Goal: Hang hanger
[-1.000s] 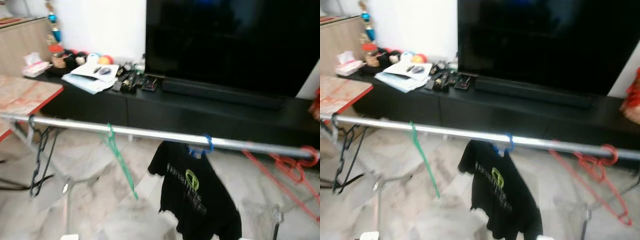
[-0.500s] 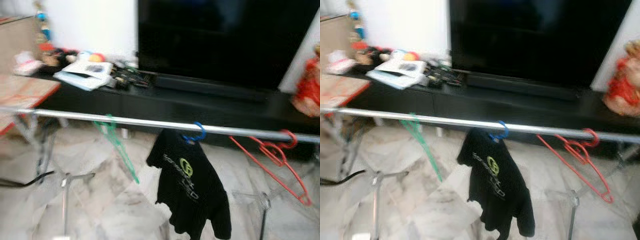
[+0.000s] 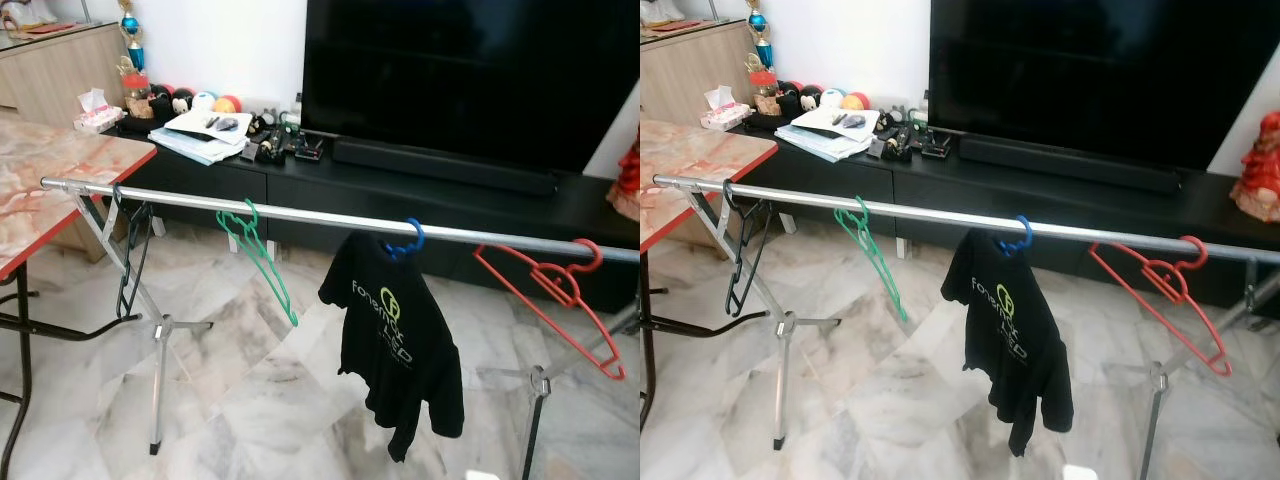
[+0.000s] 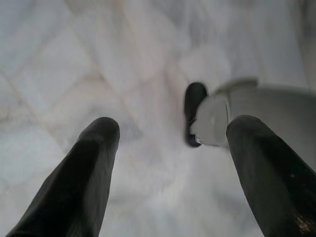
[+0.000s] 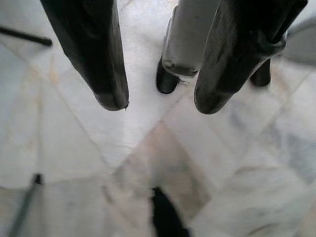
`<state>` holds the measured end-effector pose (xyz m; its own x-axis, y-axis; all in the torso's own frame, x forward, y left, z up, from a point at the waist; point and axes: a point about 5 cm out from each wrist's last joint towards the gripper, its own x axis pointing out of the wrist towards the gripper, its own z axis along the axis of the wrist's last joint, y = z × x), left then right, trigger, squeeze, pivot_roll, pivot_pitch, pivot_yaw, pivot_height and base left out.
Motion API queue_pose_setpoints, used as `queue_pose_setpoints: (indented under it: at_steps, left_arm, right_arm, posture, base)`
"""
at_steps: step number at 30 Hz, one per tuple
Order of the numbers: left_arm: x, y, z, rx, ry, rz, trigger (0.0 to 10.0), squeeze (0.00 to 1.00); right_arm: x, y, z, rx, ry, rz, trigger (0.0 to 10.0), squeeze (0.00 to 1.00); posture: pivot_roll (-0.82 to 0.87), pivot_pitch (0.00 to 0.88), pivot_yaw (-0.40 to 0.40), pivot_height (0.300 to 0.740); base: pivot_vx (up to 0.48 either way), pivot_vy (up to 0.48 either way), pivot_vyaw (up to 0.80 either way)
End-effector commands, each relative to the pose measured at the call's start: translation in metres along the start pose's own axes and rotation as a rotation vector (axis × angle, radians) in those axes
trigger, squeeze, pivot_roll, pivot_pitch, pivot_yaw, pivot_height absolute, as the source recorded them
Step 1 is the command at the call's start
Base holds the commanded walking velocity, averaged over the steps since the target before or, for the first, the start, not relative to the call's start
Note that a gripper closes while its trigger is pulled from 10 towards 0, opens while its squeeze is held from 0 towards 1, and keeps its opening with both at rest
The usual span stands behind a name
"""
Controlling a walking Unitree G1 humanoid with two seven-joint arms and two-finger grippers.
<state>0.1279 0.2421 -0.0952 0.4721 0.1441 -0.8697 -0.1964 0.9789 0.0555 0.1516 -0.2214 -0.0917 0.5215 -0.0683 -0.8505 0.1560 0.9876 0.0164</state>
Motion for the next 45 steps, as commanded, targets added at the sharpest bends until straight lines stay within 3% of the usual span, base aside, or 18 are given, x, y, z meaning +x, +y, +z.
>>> queue_pose_setpoints:
  at_steps: [1,10,15,27,36,45]
  left_arm:
    - [0.001,0.004,0.01,0.022,-0.029,0.013,10.0,0.0]
    - [0.0,0.011,0.014,0.022,-0.032,0.024,10.0,0.0]
    - [0.0,0.012,0.015,0.014,-0.034,0.026,10.0,0.0]
    - [0.003,0.0,0.019,0.017,-0.045,0.007,10.0,0.0]
    - [0.003,0.002,0.025,0.068,-0.049,0.001,10.0,0.0]
    - [0.002,0.005,0.022,0.055,-0.041,0.014,10.0,0.0]
  right_arm:
    - [0.001,0.004,0.001,0.013,-0.006,0.011,10.0,0.0]
    - [0.0,0.001,0.0,0.015,-0.004,0.01,10.0,0.0]
    - [0.001,0.008,-0.001,0.018,0.004,0.017,10.0,0.0]
    - [0.002,0.015,-0.001,0.007,0.015,0.031,10.0,0.0]
    - [0.002,0.011,-0.002,0.01,0.018,0.026,10.0,0.0]
    - [0.001,0.013,-0.005,0.016,0.022,0.028,10.0,0.0]
  posture:
    - [0.04,0.0,-0.057,0.74]
    - [0.04,0.0,-0.057,0.74]
    - [0.04,0.0,-0.056,0.74]
    - [0.04,0.0,-0.05,0.74]
    - [0.04,0.0,-0.042,0.74]
    - [0.04,0.0,-0.032,0.74]
  base:
    - [-0.289,0.0,0.0]
    - [-0.129,0.0,0.0]
    - [0.0,0.0,0.0]
    - [0.0,0.0,-0.75]
    - [0.0,0.0,-0.79]
    - [0.0,-0.161,-0.79]
